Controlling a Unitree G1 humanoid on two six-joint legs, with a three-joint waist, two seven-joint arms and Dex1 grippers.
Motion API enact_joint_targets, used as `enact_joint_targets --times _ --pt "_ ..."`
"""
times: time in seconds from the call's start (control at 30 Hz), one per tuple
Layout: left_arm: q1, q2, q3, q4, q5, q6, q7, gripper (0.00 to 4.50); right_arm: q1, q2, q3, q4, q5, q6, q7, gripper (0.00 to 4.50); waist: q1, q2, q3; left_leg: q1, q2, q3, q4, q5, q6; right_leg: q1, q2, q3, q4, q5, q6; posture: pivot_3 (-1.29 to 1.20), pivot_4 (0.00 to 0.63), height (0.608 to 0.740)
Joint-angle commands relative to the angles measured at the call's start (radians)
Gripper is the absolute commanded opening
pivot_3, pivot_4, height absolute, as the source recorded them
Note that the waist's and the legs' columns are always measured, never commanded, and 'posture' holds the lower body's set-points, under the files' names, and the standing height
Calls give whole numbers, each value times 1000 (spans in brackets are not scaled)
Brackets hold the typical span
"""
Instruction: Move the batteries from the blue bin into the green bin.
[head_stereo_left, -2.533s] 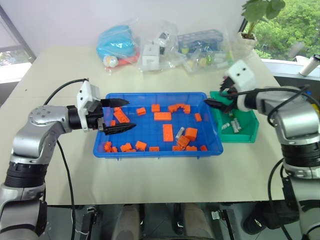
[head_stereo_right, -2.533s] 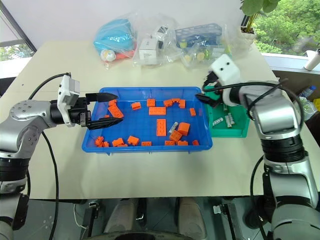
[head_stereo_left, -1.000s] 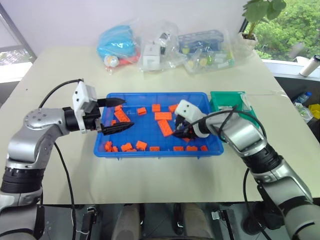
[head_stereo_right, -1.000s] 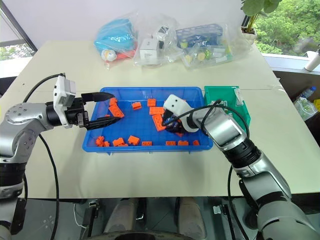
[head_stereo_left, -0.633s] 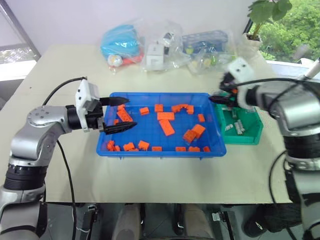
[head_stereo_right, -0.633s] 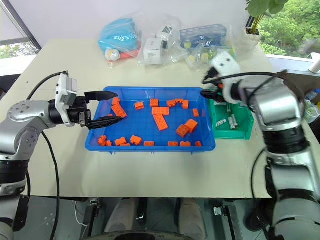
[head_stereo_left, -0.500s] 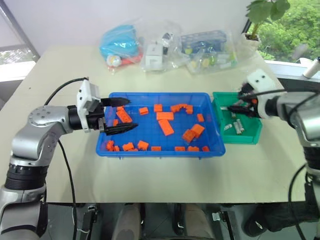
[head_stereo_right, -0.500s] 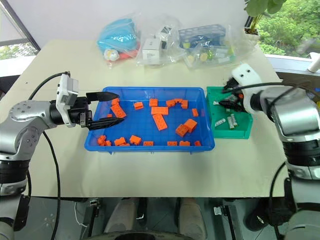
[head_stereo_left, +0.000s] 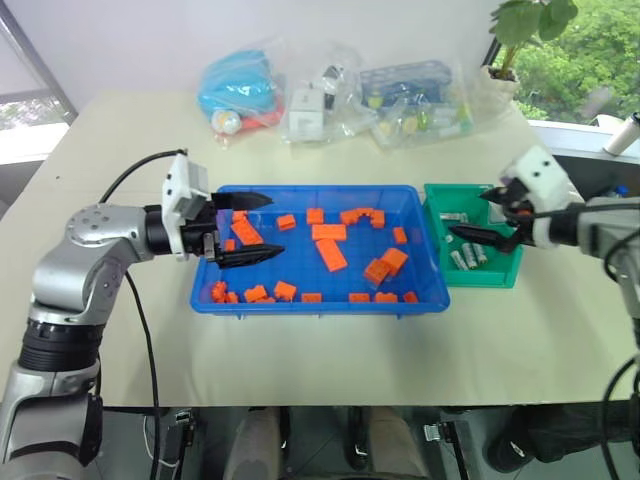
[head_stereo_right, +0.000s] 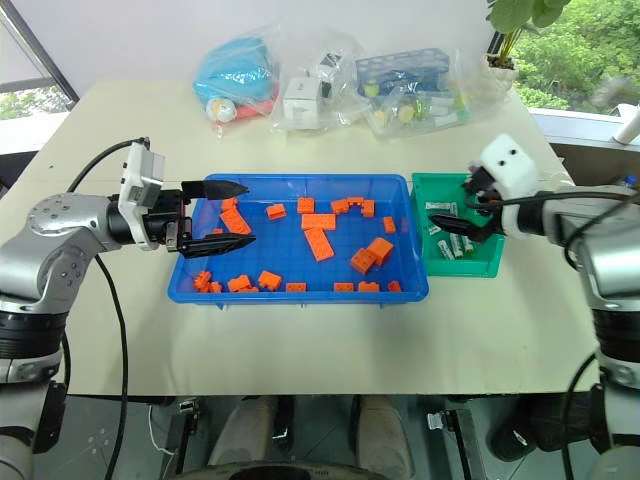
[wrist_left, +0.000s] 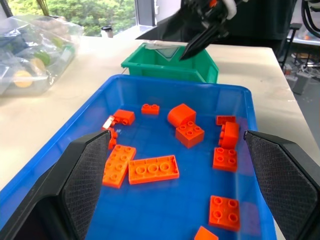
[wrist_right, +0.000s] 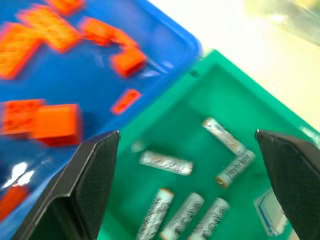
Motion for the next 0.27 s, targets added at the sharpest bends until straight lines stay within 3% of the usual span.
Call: enact_joint_targets --times 0.03,0.13,0.27 --pt "-6 45 42 -11 -10 0 -22 4500 70 -90 -109 66 60 -168 209 4441 4 0 0 0 0 0 0 0 0 0 0 0 0 0 0 0 150 736" --pt "8 96 77 -3 -19 7 -41 4500 127 -153 -113 171 46 -277 318 4441 5 0 0 1 0 0 0 0 0 0 0 0 0 0 0 0 150 736" --pt "37 151 119 16 -24 6 -65 4500 143 -166 -96 231 31 -360 351 4441 1 0 0 2 1 0 0 0 0 0 0 0 0 0 -1 0 150 736"
